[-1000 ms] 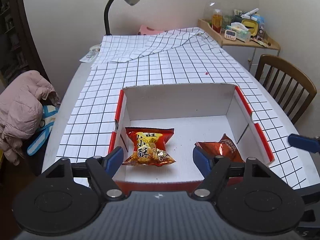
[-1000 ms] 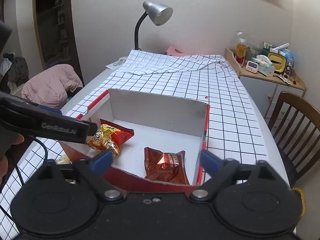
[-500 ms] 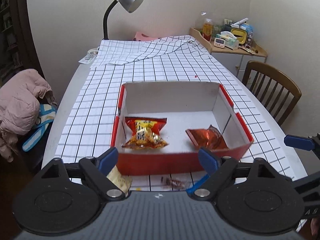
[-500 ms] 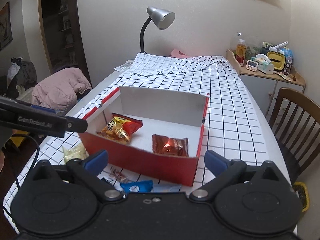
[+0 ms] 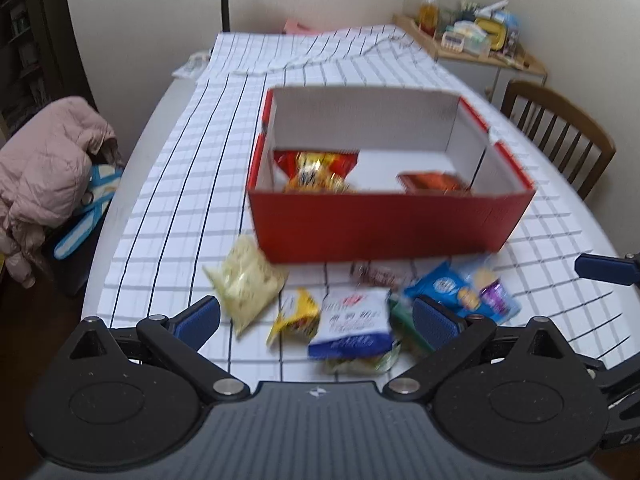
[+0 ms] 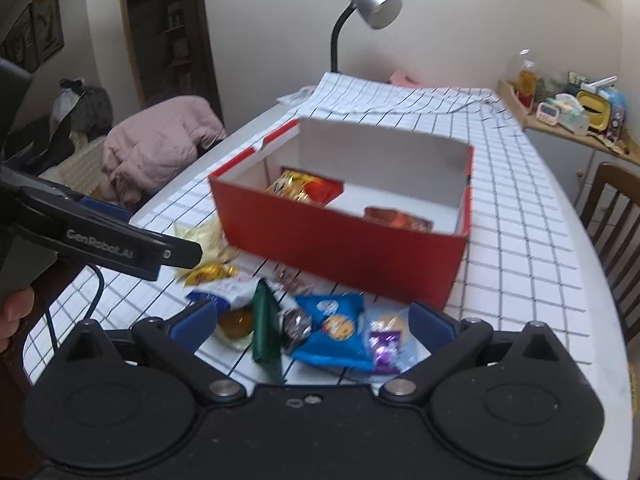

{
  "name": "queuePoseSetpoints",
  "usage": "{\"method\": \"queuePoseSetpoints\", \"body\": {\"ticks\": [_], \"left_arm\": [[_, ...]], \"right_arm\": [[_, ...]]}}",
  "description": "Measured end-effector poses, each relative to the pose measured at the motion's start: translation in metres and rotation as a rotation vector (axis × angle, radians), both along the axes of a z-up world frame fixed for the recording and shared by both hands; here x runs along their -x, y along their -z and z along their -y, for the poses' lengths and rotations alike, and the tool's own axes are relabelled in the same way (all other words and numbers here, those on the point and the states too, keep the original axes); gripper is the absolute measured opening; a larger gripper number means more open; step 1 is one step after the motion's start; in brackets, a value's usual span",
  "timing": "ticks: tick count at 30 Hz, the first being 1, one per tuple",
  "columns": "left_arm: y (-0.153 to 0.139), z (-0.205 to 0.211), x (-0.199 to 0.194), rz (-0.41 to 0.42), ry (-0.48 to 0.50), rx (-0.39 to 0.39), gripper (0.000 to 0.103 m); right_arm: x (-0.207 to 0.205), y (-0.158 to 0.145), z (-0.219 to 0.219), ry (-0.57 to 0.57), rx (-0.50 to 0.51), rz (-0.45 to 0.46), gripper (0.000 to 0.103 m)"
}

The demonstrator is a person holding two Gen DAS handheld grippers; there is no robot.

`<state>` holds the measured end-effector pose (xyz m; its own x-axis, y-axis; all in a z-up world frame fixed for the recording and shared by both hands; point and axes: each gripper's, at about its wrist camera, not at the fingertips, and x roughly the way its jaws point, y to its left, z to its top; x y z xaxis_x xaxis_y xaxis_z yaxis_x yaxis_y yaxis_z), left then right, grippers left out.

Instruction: Organize snacks

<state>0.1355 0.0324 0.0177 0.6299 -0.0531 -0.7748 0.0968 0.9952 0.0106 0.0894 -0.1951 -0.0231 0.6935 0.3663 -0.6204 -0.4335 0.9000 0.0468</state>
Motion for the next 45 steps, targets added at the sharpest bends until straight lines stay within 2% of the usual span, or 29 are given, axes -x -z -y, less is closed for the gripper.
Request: {"method": "queuePoseSetpoints", "body": {"ticks": [5,8,10,20,21,23,28,32,35,37,39,45], "left_arm": [[0.018,-0.007,-0.001,-0.037,-0.007,-0.004,0.103],[0.025,0.0,-0.002,-0.058,0.023,-0.007,0.103],[0.028,0.005,-0.004,-0.064,0.039,-0.006,0.103],[0.045,0.021,-0.024,-0.129,0.082,0.003,0.098],[0.048,0.021,-0.027,-0.139,0.082,0.008,0.097],[0.052,0.02,-0.032,-0.174,0.082,0.027,0.084],[0.062,0.014,-0.043,-0.22,0.067,0.075,0.081],[0.066,0.012,-0.049,-0.243,0.065,0.101,0.07],[0.066,0.013,-0.05,-0.245,0.067,0.107,0.065],[0.065,0.013,-0.051,-0.247,0.065,0.11,0.065],[0.064,0.013,-0.051,-0.244,0.064,0.108,0.065],[0.061,0.011,-0.047,-0.234,0.055,0.11,0.062]], "right_arm": [[0.001,0.015,-0.011,-0.033,0.013,-0.027,0.098],[-0.001,0.027,-0.019,-0.057,0.031,-0.05,0.088],[-0.004,0.034,-0.024,-0.071,0.04,-0.067,0.078],[-0.015,0.05,-0.042,-0.118,0.059,-0.104,0.052],[-0.017,0.05,-0.043,-0.121,0.06,-0.104,0.051],[-0.019,0.052,-0.045,-0.125,0.062,-0.107,0.049],[-0.026,0.056,-0.049,-0.123,0.067,-0.116,0.045],[-0.031,0.06,-0.051,-0.116,0.07,-0.116,0.04],[-0.033,0.06,-0.051,-0.113,0.066,-0.114,0.034],[-0.034,0.059,-0.052,-0.106,0.075,-0.106,0.02],[-0.035,0.059,-0.051,-0.101,0.071,-0.109,0.011],[-0.032,0.057,-0.048,-0.078,0.068,-0.096,0.01]]}}
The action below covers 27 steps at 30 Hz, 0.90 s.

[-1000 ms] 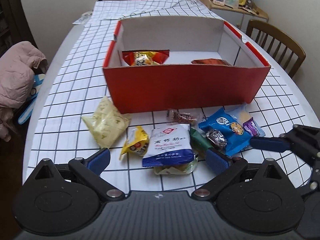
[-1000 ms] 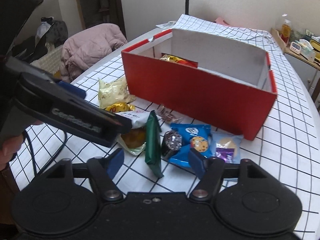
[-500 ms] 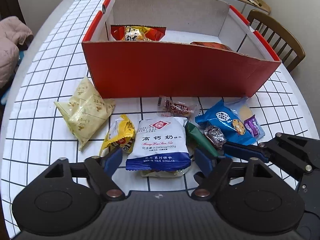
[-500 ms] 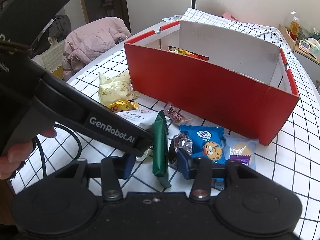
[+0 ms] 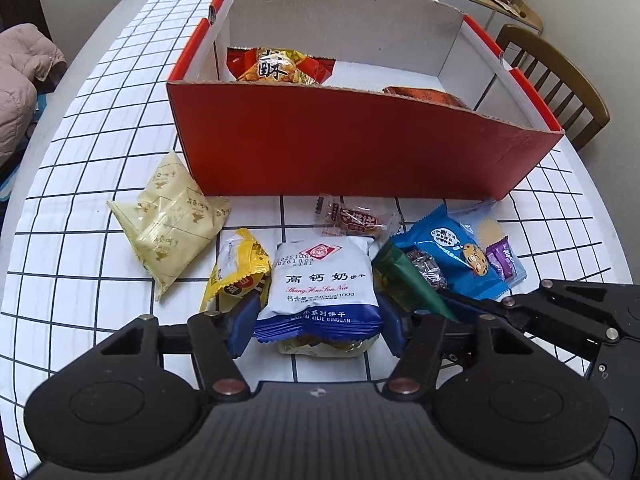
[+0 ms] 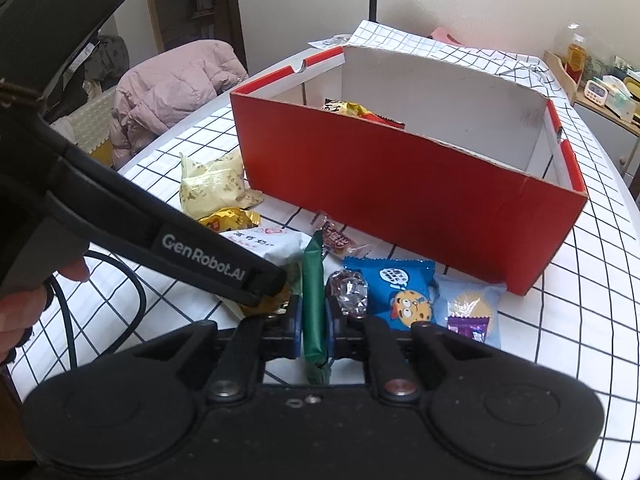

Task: Organize snacks
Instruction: 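Carry the white pack and green bar into the red box and release both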

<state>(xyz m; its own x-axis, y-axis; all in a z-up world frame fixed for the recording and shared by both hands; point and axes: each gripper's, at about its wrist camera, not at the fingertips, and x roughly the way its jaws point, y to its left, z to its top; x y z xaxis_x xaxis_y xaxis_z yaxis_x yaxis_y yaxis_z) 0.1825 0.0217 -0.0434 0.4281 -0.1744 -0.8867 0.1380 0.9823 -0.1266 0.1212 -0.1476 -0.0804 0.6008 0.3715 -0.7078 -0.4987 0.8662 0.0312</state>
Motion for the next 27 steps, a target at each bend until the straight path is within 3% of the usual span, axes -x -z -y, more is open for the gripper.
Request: {"method": "queuePoseSetpoints", "body": {"ticks": [21,27], "left_arm": [[-0.029,-0.014,0.027,0.039,-0.036,0.047,0.058],[-0.051,-0.014,0.033,0.075,-0.032,0.057,0.058]], "right_arm": [[0.036,-0.034,0.038,0.039,-0.1,0.054,0.01],[0.035,-0.049,0.046,0.06,-0.121,0.085,0.01]]}}
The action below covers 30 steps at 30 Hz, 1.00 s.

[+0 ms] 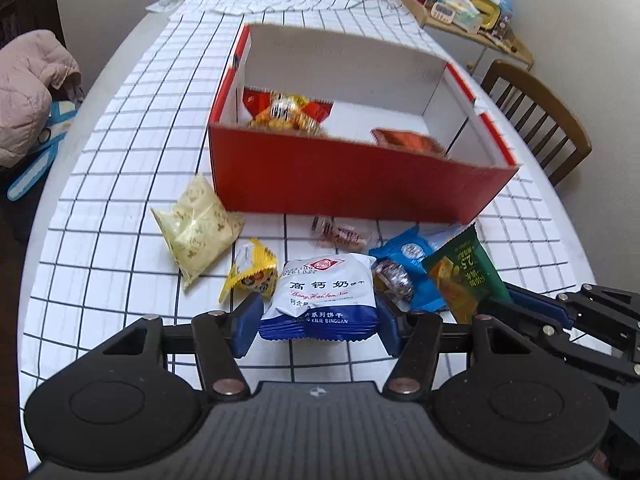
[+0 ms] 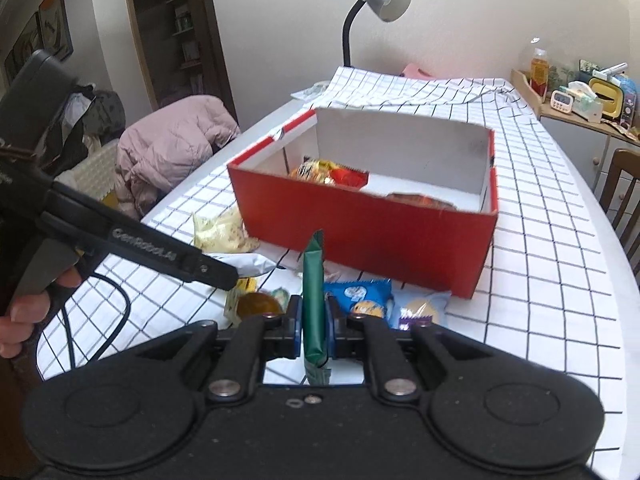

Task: Organize snacks
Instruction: 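Carry the white pack and green bar into the red box and release both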

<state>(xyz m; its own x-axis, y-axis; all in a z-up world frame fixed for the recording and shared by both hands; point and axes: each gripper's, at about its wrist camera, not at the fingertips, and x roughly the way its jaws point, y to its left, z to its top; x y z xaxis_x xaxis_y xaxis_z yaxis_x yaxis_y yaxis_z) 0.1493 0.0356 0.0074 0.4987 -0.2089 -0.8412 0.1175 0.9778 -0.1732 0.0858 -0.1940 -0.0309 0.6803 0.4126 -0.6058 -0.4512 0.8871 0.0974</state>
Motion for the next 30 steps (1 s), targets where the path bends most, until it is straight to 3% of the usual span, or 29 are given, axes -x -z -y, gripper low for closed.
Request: {"method": "queuePoseSetpoints", "body": {"ticks": [8,16,22,30], "left_arm": [[-0.045,0.01,-0.006,0.095,0.017,-0.002,0.059],[-0.073,0.029,-0.035,0.159,0.014,-0.042,0.059],[-0.077,0.04,-0.069,0.18,0.003,-0.063,0.059],[-0.062,0.047,-0.121,0.138,-0.02,-0.093,0.059]], "right_arm": [[-0.012,-0.033,0.01,0.037,-0.022,0.072,0.01],[-0.052,-0.058,0.018,0.104,-0.043,0.104,0.01],[-0.089,-0.058,0.025,0.148,-0.046,0.073,0.01],[-0.139,-0.046,0.027,0.169,-0.038,0.003,0.01]]}}
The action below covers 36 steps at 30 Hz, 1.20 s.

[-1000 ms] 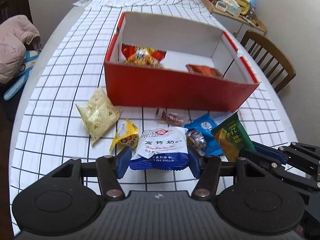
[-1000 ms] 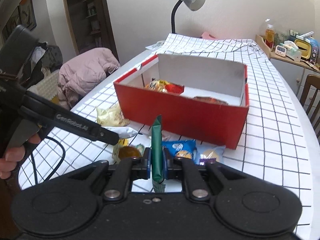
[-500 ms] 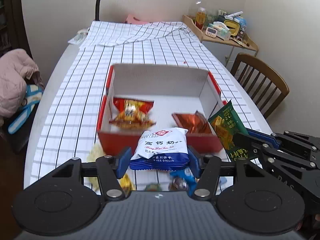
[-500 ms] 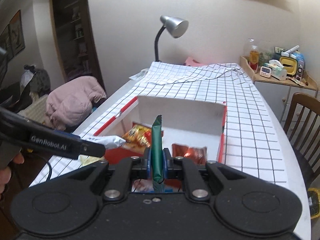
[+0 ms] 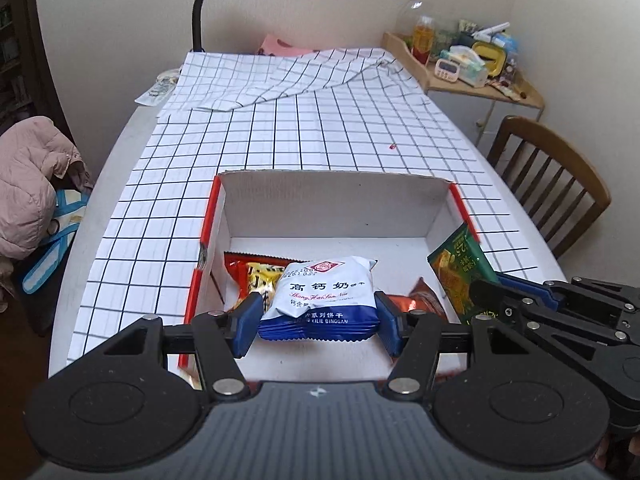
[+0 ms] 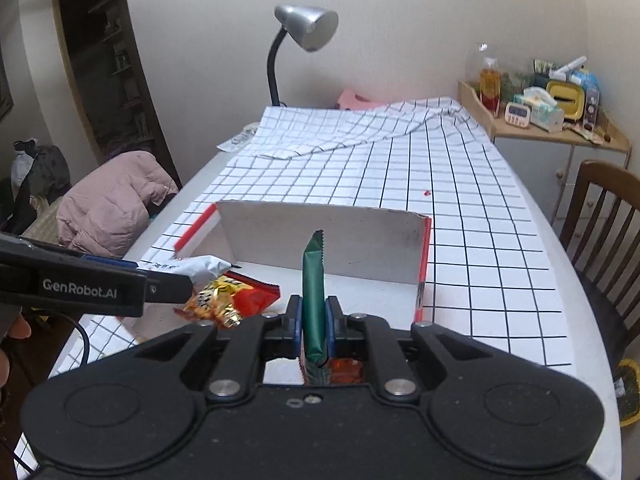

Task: Organize snacks
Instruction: 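Carry the white pack and green bar into the red box and release both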

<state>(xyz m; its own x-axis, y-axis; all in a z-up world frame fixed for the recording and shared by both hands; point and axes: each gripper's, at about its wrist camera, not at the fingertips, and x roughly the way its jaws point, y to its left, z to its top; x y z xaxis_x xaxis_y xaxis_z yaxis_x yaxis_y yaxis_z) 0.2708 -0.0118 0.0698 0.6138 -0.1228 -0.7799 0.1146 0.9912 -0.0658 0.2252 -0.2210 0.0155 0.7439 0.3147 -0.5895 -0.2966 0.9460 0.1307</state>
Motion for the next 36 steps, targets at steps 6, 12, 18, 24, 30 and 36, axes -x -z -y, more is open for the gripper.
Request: {"method": "queuePoseSetpoints", "body": {"ticks": [6,12,18,24,30,36], "left_arm": [[0.02,0.005,-0.03,-0.046,-0.007,-0.008,0.059],[0.045,0.01,-0.05,-0.102,0.003,-0.008,0.059],[0.069,0.015,-0.059,-0.161,0.013,-0.024,0.059],[0.07,0.017,-0.058,-0.14,0.014,-0.036,0.06],[0.064,0.017,-0.052,-0.123,0.01,-0.032,0.061],[0.053,0.017,-0.039,-0.095,0.009,-0.035,0.062]], "right_arm": [[-0.035,0.015,0.001,0.023,-0.013,-0.055,0.01],[-0.057,0.032,0.001,0.035,-0.012,-0.108,0.009],[-0.06,0.042,0.002,0.026,-0.011,-0.137,0.016],[-0.059,0.048,0.008,0.034,-0.01,-0.151,0.022],[-0.054,0.046,0.01,0.042,-0.01,-0.147,0.025],[-0.041,0.036,0.014,0.048,-0.019,-0.123,0.033]]}}
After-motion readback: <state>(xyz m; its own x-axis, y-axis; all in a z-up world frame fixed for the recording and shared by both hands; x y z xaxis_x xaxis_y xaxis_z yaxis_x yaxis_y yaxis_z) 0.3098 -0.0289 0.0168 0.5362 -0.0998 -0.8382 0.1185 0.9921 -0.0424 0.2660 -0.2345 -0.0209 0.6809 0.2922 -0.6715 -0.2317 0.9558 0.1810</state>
